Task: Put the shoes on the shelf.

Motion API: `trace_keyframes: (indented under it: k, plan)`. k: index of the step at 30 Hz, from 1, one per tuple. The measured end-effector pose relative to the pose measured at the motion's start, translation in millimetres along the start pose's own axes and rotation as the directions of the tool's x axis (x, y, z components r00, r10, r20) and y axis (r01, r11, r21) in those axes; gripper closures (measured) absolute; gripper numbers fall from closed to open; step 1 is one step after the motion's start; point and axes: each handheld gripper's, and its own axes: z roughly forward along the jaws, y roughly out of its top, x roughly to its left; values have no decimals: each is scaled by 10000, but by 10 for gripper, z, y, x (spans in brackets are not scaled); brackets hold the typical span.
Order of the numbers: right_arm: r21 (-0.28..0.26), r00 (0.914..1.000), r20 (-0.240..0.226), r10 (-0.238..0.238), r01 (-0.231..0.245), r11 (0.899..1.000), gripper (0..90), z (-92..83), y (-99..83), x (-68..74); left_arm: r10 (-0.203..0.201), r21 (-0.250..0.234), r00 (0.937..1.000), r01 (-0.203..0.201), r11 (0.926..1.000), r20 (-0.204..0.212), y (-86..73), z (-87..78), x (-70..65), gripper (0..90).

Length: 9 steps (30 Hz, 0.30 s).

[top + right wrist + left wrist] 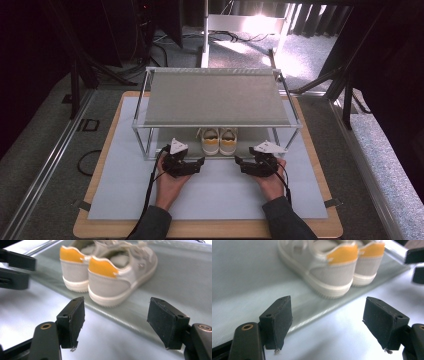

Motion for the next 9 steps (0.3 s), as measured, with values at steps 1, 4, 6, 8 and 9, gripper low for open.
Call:
trace_keyframes:
  k: [1, 4, 6, 8, 9]
  plan:
    - [44, 10000, 24, 27, -27, 10000, 300, -26, -20, -17, 19, 51, 10000, -18, 10000, -63, -34, -31, 20, 231]
    - [140, 9999, 107, -27, 26, 9999, 299, -101, -88, -73, 59, 125, 9998, -57, 9999, -166, -126, -128, 66, 232]
    - [327, 9998, 205, -48, 41, 9995, 299, -143, -139, -108, 161, 159, 9994, -156, 9998, -311, -177, -189, 85, 232]
    - [538, 9996, 277, -98, 83, 9985, 299, -178, -184, -146, 294, 221, 9984, -283, 9994, -489, -227, -242, 103, 232]
    - [643, 9994, 328, -127, 106, 9979, 299, -194, -202, -164, 294, 221, 9984, -283, 9994, -489, -227, -242, 103, 232]
